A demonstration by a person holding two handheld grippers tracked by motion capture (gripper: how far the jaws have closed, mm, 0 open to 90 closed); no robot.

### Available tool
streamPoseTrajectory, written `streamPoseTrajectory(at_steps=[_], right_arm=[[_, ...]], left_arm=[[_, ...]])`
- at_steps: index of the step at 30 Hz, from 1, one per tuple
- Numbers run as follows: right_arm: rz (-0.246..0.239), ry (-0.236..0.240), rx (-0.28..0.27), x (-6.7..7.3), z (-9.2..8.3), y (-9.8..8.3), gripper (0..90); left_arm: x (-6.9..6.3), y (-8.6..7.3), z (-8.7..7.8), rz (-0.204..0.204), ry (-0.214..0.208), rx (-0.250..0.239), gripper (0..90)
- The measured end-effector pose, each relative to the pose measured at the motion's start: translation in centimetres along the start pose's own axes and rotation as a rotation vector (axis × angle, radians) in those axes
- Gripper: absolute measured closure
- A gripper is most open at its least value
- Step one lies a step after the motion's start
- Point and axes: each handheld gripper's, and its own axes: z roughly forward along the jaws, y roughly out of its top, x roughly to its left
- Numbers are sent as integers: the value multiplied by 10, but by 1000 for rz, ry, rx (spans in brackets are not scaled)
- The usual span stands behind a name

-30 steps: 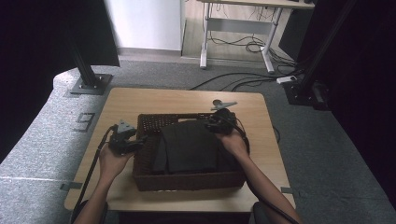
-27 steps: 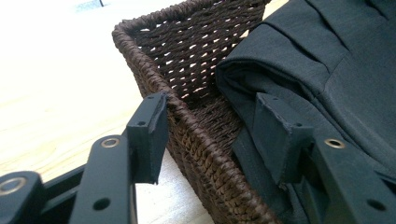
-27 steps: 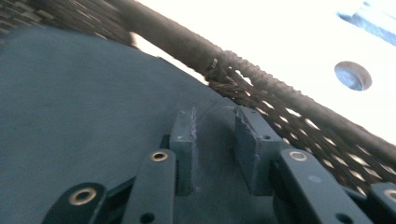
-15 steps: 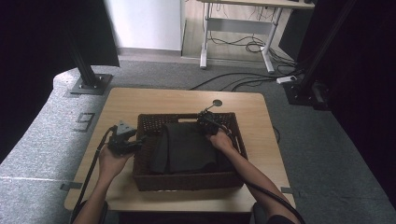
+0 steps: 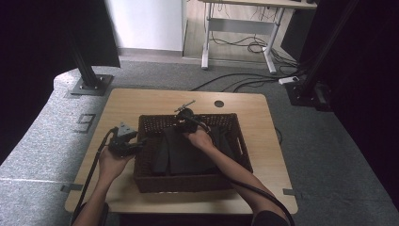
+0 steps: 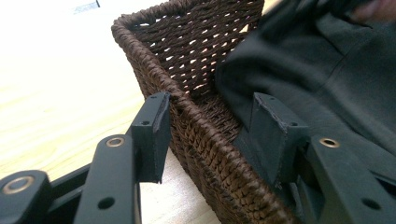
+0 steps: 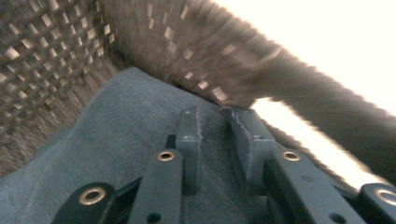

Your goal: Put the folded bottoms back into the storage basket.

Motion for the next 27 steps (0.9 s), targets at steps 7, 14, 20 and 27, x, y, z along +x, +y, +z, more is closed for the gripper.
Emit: streamPoseTrajectory(at_steps=[7, 14, 20, 27], right_arm=[[-88, -23, 90, 10, 28, -7, 705], [-25, -24, -12, -1, -39, -18, 469], [-8, -211, -69, -33, -129, -60, 378], [174, -259, 2, -68, -173, -133, 497]], left_arm=[[1, -3, 1, -13, -9, -17, 488], [6, -1, -5, -48, -18, 8, 419], [2, -2, -15, -49, -35, 28, 411], [-3, -5, -10, -58, -64, 65, 547]])
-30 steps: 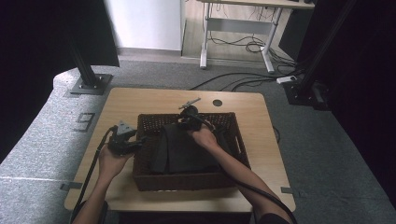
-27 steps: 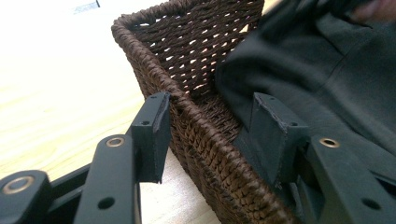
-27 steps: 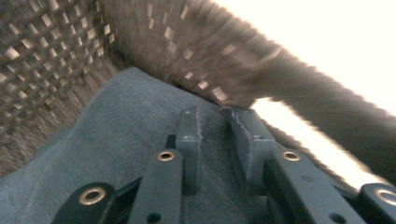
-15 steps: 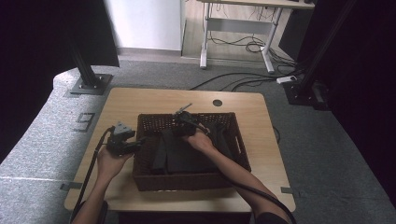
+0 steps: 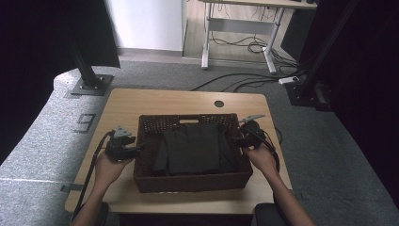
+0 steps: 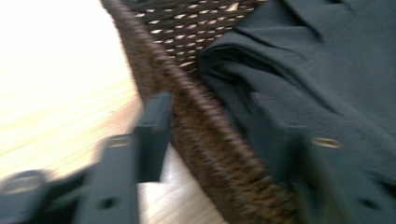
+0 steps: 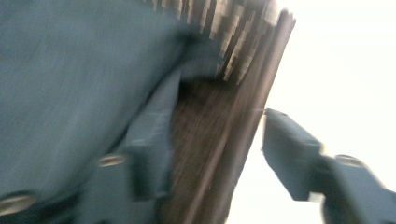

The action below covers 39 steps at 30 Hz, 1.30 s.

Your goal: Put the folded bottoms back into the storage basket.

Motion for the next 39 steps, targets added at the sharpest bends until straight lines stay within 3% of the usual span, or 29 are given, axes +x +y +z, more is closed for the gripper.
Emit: streamPoseTrajectory(at_steps=[1, 2, 4, 7, 14, 18, 21, 24, 27, 29, 30, 31, 33, 35, 37, 38, 39], right_arm=[[7, -12, 14, -1, 2, -5, 622], [6, -29, 26, -3, 5, -13, 672], [67, 22, -15, -9, 7, -17, 689], [48, -10, -35, -11, 14, -12, 697], [88, 0, -69, -31, 39, 13, 686], [94, -20, -81, -42, 53, 27, 685], [115, -19, -79, -46, 55, 31, 672], [72, -20, -110, -42, 43, 29, 511], [49, 40, -165, -37, 18, 20, 313], [40, 77, -226, -30, -2, 8, 156], [34, 83, -234, -27, -8, 3, 112], [24, 91, -238, -22, -15, -5, 124], [-4, 93, -250, -11, -25, -26, 46], [-8, 103, -263, -3, -26, -49, 0], [1, 109, -261, 0, -20, -70, 0], [23, 110, -228, 1, -2, -94, 0], [23, 110, -228, 1, -2, -94, 0]], left_arm=[[-1, 1, 2, -6, 20, 3, 566], [-1, 2, 3, 2, 26, 3, 584], [4, 5, 8, -4, 26, -3, 600], [14, 14, 18, -6, 22, -10, 607], [47, 50, 56, 4, 24, -6, 620], [57, 67, 73, 10, 37, 5, 622], [54, 73, 69, 47, 88, 24, 570], [49, 70, 43, 41, 95, -23, 365], [40, 54, 9, 33, 26, -62, 187], [30, 35, -9, 55, -8, -65, 127], [25, 23, -16, 56, -25, -70, 99], [18, 8, -20, 55, -56, -68, 70], [10, -18, -20, 59, -95, -41, 21], [6, -43, -12, 70, -91, -7, 0], [6, -64, 1, 58, -82, 37, 0], [7, -73, 8, 53, -67, 52, 0], [8, -79, 13, 49, -57, 62, 0]])
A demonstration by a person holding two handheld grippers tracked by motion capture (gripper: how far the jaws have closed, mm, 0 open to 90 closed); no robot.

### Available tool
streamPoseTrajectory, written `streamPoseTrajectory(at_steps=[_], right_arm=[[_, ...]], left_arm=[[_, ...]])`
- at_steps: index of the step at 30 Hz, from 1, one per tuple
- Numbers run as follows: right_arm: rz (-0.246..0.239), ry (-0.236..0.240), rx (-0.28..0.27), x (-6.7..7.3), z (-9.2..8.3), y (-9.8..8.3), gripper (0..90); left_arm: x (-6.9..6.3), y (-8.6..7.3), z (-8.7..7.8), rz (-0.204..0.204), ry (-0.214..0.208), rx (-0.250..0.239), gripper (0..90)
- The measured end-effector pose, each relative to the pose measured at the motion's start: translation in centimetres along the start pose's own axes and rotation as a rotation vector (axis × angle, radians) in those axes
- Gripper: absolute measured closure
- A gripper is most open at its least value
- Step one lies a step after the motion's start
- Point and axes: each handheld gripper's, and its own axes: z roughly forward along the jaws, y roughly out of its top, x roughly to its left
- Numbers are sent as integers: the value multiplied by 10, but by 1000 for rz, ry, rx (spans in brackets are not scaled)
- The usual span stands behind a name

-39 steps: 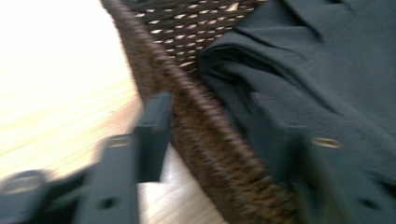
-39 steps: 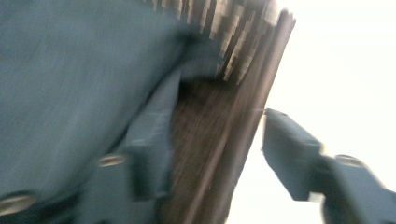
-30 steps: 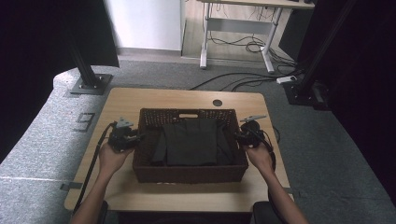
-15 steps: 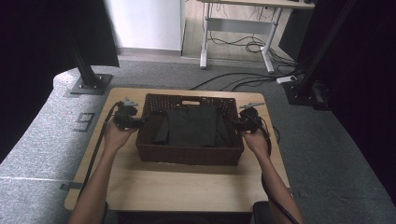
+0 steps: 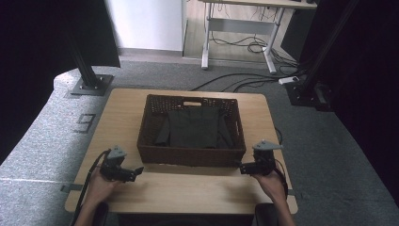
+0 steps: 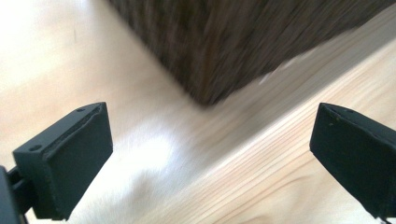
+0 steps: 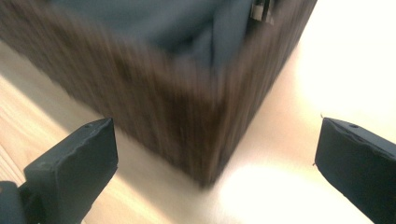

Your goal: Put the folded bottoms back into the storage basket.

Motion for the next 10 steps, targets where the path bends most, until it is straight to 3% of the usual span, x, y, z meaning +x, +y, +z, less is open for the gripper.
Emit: streamPoseTrajectory(at_steps=[3, 5, 6, 7, 10], right_arm=[[16, -25, 75, -5, 24, -30, 0], [23, -56, 105, -9, 39, -44, 0], [36, -60, 118, -11, 46, -51, 0], [23, -86, 112, -12, 48, -54, 0], [30, -88, 111, -12, 49, -53, 0]], left_arm=[[3, -13, 21, 26, 57, 52, 0], [5, -15, 28, 19, 37, 65, 0], [5, -15, 28, 22, 47, 63, 0], [5, -14, 28, 19, 43, 65, 0], [5, -14, 28, 13, 44, 66, 0]])
